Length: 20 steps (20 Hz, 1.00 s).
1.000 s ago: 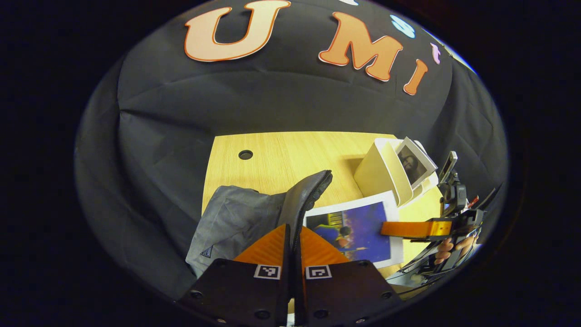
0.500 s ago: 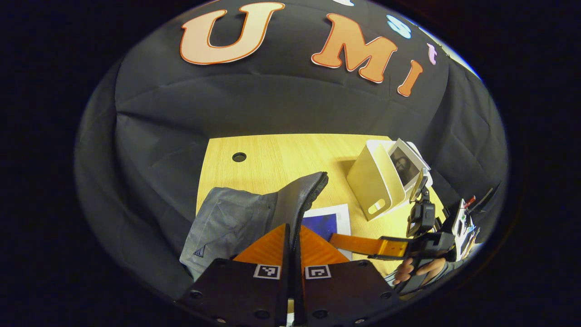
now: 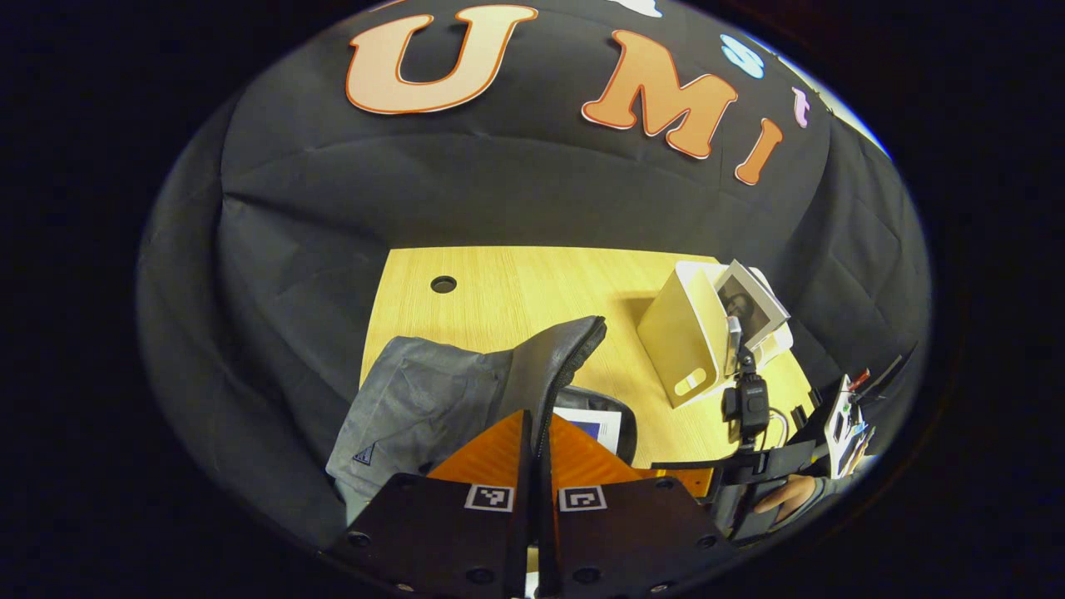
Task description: Open the schoolbag, grab two books from the bookshelf and put them into the schoolbag.
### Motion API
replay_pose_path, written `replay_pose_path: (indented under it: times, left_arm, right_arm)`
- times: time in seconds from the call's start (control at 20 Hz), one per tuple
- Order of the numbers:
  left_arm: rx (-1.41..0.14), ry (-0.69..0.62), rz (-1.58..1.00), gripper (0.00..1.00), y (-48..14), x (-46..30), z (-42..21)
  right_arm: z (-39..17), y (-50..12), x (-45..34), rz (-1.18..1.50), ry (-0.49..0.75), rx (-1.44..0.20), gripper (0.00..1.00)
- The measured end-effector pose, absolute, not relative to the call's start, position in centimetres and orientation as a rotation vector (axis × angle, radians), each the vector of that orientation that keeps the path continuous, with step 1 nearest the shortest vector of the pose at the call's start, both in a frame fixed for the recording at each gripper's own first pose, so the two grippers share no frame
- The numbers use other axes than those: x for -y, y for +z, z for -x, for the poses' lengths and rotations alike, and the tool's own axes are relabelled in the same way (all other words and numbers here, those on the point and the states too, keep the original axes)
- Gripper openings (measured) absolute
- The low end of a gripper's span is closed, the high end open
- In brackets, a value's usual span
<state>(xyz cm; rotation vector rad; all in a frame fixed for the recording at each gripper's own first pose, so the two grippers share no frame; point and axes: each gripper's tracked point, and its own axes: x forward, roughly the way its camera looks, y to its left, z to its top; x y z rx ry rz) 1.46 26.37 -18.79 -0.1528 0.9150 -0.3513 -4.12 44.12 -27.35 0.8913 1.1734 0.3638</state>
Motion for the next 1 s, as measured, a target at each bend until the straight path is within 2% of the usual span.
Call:
replay_pose_path:
  times: [0.4,0.5,0.55,1.0]
  left_arm:
    - [-0.922,-0.287,0.156,0.06,-19.7,-26.5,-0.8]
    - [-0.928,-0.269,0.146,0.02,-19.9,-26.4,-0.4]
    - [-0.932,-0.262,0.146,0.06,-20.1,-26.2,-0.3]
    - [-0.959,-0.186,0.157,0.06,-20.6,-25.4,1.1]
  right_arm:
    - [3.3,-24.0,-33.5,-0.746,0.281,-1.100,0.98]
    - [3.0,-22.7,-31.1,-0.700,0.279,-1.078,0.99]
    - [2.8,-22.2,-29.8,-0.673,0.278,-1.069,0.98]
    - [1.2,-16.8,-18.9,-0.413,0.269,-1.050,0.99]
